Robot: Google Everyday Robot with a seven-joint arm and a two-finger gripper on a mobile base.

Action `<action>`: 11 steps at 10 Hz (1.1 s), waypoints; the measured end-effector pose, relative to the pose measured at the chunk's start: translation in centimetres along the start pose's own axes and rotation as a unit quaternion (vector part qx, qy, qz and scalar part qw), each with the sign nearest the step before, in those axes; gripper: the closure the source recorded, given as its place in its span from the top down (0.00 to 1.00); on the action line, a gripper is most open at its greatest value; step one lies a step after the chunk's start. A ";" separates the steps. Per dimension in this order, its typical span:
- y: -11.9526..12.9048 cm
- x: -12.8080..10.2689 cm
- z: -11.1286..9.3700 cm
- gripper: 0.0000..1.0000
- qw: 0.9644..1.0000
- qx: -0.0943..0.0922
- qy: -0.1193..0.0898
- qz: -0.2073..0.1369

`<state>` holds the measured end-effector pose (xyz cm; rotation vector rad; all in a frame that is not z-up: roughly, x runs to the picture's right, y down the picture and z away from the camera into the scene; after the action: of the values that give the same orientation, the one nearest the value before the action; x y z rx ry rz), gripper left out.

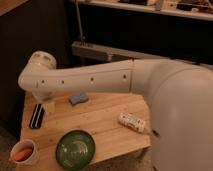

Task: Move the arm in a circular motion

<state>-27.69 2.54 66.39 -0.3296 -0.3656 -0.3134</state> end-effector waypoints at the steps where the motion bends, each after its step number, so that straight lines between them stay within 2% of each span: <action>1: -2.7 1.9 1.0 0.80 1.000 -0.004 0.004 0.015; 3: -5.3 5.3 2.5 0.80 0.999 -0.011 0.008 0.048; 4: -6.3 8.0 3.3 0.80 0.997 -0.017 0.010 0.078; 6: -6.5 14.1 4.7 0.80 0.988 -0.029 0.015 0.148; 7: -5.7 16.9 5.1 0.80 0.983 -0.035 0.017 0.179; 10: -1.4 24.6 5.4 0.80 0.962 -0.049 0.022 0.267; 11: 0.8 27.3 5.4 0.80 0.952 -0.050 0.022 0.300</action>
<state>-4.74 -1.23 81.77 -0.5145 -0.1911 0.2589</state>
